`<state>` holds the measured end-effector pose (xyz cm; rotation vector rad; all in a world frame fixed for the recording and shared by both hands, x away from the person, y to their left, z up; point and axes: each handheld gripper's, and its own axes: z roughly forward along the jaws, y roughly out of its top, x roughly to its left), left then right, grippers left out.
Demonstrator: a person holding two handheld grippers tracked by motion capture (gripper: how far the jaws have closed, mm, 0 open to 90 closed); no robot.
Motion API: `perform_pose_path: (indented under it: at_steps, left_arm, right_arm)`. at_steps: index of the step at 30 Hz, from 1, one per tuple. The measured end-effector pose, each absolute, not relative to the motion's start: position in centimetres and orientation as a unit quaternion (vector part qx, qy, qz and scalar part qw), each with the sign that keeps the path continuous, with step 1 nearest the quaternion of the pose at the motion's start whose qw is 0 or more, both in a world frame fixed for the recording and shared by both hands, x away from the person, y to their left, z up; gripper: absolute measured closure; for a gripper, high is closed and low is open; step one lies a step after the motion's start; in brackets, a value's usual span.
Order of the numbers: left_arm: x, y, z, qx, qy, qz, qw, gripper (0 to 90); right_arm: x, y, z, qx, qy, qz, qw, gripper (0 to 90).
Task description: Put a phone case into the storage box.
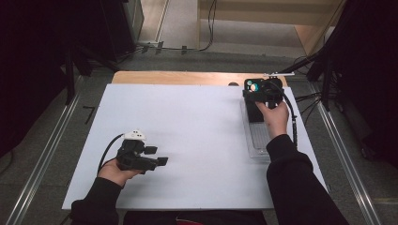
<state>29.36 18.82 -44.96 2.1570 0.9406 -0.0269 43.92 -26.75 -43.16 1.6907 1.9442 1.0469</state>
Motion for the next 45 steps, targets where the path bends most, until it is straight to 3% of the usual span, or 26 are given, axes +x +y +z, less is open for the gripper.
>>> perform_pose_path:
  at_steps: [3,10,13,15,30,45]
  left_arm:
    - [29.5,19.0,-44.9,0.846,0.369,-0.013,0.384,30.7]
    - [29.7,19.2,-44.8,0.845,0.371,-0.014,0.385,30.6]
    - [29.7,19.3,-44.7,0.844,0.37,-0.013,0.387,30.7]
    - [29.7,19.4,-44.7,0.843,0.372,-0.013,0.389,30.6]
    - [29.6,19.6,-44.4,0.842,0.362,-0.022,0.398,30.6]
    - [28.9,19.3,-44.5,0.844,0.349,-0.033,0.405,30.6]
  right_arm:
    - [43.4,-26.2,-42.7,0.59,0.697,0.38,0.147,0.0]
    - [42.0,-23.9,-42.2,0.547,0.737,0.374,0.13,0.0]
    - [41.3,-23.3,-42.2,0.536,0.743,0.388,0.102,0.0]
    - [40.8,-22.9,-42.2,0.532,0.746,0.389,0.093,15.5]
    - [36.5,-20.3,-42.1,0.472,0.789,0.392,0.011,21.1]
    - [32.1,-19.0,-43.3,0.417,0.823,0.385,-0.009,22.1]
